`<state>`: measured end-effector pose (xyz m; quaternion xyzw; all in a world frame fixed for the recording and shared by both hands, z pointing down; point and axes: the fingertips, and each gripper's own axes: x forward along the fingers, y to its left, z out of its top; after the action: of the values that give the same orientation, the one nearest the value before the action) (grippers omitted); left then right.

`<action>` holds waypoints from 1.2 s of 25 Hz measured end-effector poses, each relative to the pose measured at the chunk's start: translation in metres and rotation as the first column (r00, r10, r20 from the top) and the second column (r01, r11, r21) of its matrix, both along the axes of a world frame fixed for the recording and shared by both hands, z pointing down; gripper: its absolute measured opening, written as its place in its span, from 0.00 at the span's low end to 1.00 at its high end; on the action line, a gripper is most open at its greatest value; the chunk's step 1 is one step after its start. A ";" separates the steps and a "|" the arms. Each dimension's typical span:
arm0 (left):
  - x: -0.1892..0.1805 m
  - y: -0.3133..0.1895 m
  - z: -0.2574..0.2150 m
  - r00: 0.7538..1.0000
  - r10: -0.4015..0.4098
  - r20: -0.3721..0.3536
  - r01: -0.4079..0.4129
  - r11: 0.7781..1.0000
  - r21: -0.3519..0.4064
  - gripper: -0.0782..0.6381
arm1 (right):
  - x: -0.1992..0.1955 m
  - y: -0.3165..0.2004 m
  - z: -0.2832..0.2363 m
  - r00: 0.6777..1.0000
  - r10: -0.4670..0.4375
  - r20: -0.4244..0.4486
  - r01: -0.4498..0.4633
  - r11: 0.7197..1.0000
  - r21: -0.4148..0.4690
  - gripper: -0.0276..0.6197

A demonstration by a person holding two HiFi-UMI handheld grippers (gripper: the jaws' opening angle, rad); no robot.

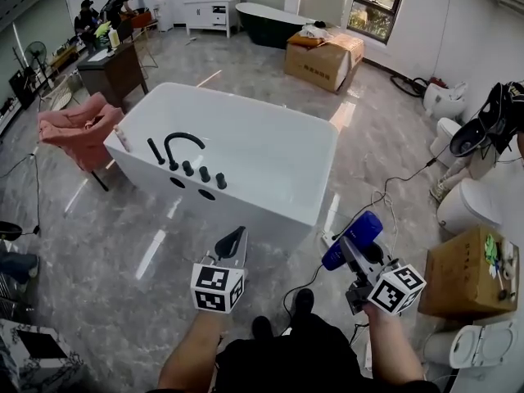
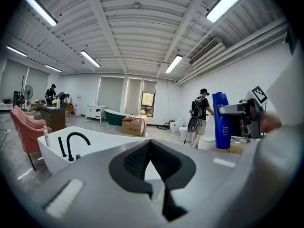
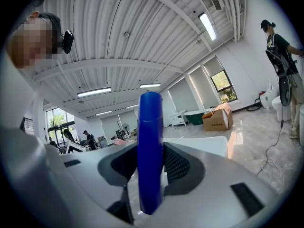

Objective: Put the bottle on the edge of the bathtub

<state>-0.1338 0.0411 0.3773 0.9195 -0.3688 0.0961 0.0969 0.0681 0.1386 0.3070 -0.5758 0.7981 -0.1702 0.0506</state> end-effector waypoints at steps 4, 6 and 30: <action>0.015 -0.012 0.002 1.000 0.003 0.018 -0.003 1.000 0.004 0.12 | 0.014 -0.018 0.006 1.000 -0.005 0.019 0.005 1.000 0.004 0.28; 0.022 -0.021 0.005 1.000 -0.005 0.029 0.005 1.000 0.001 0.12 | 0.022 -0.030 0.010 0.999 -0.015 0.031 0.015 1.000 0.007 0.28; 0.154 -0.151 0.022 0.974 -0.171 0.149 0.180 0.982 -0.048 0.12 | 0.154 -0.203 0.061 0.965 -0.229 0.128 0.234 0.972 -0.033 0.28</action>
<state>0.0204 -0.1099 0.3996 0.8705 -0.4516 0.1645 0.1063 0.2222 -0.0644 0.3676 -0.4680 0.8509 -0.2293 0.0659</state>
